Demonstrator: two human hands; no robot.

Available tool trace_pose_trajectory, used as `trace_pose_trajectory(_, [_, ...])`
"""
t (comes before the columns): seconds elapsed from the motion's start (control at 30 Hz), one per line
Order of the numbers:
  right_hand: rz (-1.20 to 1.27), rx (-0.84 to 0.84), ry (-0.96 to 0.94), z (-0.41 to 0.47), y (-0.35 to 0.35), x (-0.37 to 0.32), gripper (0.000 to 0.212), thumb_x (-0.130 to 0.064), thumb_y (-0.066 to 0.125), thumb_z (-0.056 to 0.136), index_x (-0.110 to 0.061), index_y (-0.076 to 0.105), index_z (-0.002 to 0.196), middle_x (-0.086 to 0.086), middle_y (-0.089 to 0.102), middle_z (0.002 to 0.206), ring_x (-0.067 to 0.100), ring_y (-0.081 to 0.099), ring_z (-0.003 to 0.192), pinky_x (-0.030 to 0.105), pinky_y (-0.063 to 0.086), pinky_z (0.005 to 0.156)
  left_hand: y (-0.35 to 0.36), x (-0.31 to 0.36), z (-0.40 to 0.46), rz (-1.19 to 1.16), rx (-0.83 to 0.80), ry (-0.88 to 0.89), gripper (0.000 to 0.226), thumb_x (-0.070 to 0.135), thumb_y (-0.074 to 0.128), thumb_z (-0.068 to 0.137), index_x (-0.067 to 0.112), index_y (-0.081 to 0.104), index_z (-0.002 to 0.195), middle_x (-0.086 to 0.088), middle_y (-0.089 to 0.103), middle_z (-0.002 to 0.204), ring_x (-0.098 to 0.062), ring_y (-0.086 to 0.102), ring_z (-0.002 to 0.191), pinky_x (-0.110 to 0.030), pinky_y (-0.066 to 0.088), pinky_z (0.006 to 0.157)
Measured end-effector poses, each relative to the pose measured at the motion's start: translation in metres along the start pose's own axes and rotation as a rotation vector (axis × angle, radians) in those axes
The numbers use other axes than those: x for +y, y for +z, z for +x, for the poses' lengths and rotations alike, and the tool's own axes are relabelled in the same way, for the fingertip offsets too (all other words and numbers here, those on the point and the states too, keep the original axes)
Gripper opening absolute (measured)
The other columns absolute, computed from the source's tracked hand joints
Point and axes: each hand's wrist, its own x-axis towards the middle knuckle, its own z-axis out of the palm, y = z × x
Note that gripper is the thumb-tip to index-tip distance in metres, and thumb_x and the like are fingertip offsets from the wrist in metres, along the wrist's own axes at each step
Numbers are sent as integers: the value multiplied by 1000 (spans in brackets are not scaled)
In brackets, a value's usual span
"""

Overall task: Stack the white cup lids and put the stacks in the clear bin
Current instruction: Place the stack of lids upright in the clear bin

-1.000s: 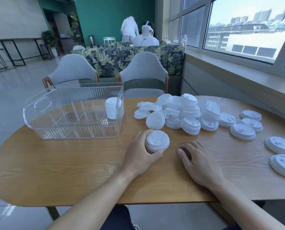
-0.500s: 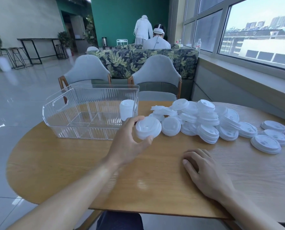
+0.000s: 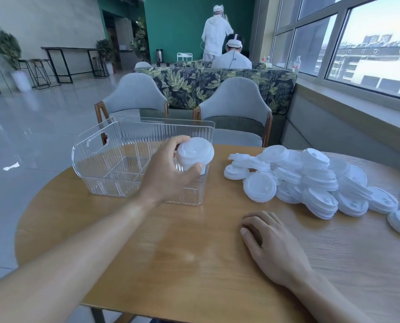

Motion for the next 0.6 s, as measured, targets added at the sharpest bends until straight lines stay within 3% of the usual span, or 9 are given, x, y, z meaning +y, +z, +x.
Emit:
trace_pose_trajectory(0.17, [4, -20, 14, 21, 11, -8, 23, -44, 51, 98, -33, 66, 111, -26, 56, 122, -3, 46, 120, 19, 40, 101, 0, -29, 28, 37, 14, -43, 65, 40, 77, 76, 22, 56, 135, 13, 59, 126, -6, 55, 112, -9, 41, 90])
trace_pose_trajectory(0.37, [7, -52, 38, 42, 22, -11, 32, -43, 54, 98, -31, 65, 126, -25, 51, 137, -5, 40, 130, 13, 29, 104, 6, -65, 62, 157, -20, -123, 70, 39, 82, 82, 19, 52, 142, 7, 59, 136, -15, 57, 120, -38, 50, 100])
trace_pose_trajectory(0.6, [4, -65, 46, 52, 27, -10, 34, -44, 53, 97, -32, 63, 127, -27, 49, 139, -5, 40, 132, 12, 28, 104, 23, -87, 93, 176, -123, -167, 72, 38, 83, 82, 17, 52, 143, 3, 61, 135, -17, 59, 119, -33, 49, 101])
